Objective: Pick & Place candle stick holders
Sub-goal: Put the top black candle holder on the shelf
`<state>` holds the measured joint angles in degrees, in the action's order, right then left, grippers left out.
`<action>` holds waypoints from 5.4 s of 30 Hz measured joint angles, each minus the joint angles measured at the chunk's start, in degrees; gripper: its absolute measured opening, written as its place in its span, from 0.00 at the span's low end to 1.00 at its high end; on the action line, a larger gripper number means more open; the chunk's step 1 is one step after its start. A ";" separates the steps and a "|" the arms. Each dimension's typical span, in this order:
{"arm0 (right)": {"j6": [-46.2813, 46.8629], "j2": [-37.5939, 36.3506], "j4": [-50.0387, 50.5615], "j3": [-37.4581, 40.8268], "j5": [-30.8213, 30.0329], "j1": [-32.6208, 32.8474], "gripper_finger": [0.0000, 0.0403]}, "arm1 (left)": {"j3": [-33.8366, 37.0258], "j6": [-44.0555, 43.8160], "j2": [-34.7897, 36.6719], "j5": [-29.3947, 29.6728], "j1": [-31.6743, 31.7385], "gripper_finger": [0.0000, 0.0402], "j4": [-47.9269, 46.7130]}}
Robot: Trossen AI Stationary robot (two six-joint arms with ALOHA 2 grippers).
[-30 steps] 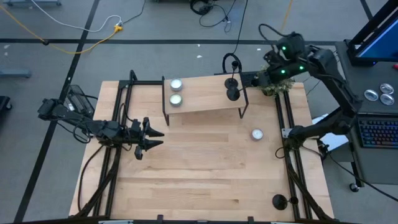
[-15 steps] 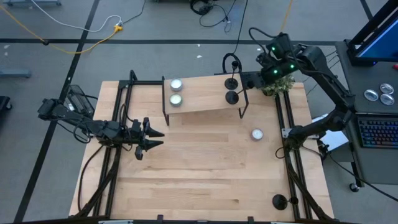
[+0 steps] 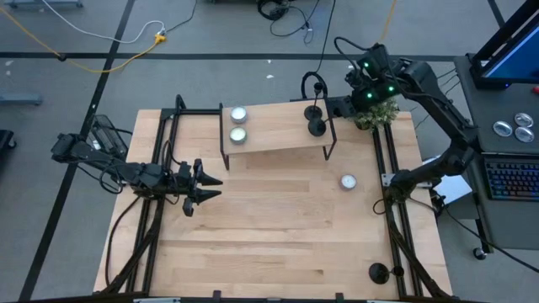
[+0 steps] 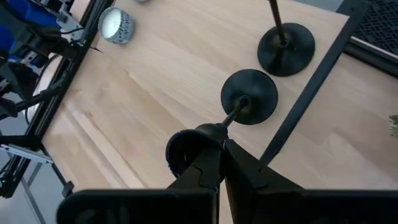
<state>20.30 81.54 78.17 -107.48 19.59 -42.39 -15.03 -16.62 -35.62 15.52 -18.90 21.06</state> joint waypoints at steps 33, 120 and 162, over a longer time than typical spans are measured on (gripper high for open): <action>-0.96 2.35 4.15 -5.31 1.49 -1.88 0.00 | 0.00 0.03 0.00 0.03 0.00 0.41 -0.02; -3.02 7.23 3.37 -5.29 3.99 -2.21 0.04 | 0.00 0.39 0.00 0.05 0.00 0.41 -0.02; -1.42 7.23 2.62 -5.29 4.22 -2.58 0.04 | 0.00 0.37 0.00 -0.16 0.00 0.41 -0.35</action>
<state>18.88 88.77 80.79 -112.77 23.81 -44.97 -15.03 -16.25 -35.62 15.36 -18.90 20.71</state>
